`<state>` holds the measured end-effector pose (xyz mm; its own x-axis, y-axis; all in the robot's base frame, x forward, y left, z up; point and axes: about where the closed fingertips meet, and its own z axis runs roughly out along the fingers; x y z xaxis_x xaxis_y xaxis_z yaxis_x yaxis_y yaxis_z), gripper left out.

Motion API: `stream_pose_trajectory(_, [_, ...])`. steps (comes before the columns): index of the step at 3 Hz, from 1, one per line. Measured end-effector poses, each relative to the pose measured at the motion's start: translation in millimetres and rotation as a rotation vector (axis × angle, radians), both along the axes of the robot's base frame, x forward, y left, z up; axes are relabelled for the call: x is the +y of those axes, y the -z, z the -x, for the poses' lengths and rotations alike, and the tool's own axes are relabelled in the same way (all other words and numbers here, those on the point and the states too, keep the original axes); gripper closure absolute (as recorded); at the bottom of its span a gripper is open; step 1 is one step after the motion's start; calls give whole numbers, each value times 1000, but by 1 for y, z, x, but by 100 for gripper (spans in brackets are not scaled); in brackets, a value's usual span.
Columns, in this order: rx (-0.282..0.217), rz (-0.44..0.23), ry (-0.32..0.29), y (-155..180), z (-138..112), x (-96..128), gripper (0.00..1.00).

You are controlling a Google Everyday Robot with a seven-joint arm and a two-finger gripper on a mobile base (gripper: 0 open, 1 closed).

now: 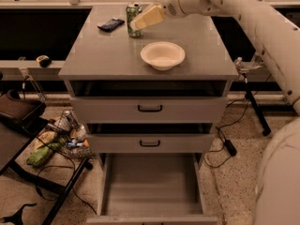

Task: Place green can into bottom drawer

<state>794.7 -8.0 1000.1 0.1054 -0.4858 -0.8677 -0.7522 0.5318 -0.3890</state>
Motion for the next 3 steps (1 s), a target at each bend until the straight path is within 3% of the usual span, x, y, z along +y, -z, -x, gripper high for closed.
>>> stream_pose_trajectory(1, [7, -99, 86, 22, -29, 6, 0])
stream_pose_trajectory(3, [-18, -331, 255, 73, -121, 15, 0])
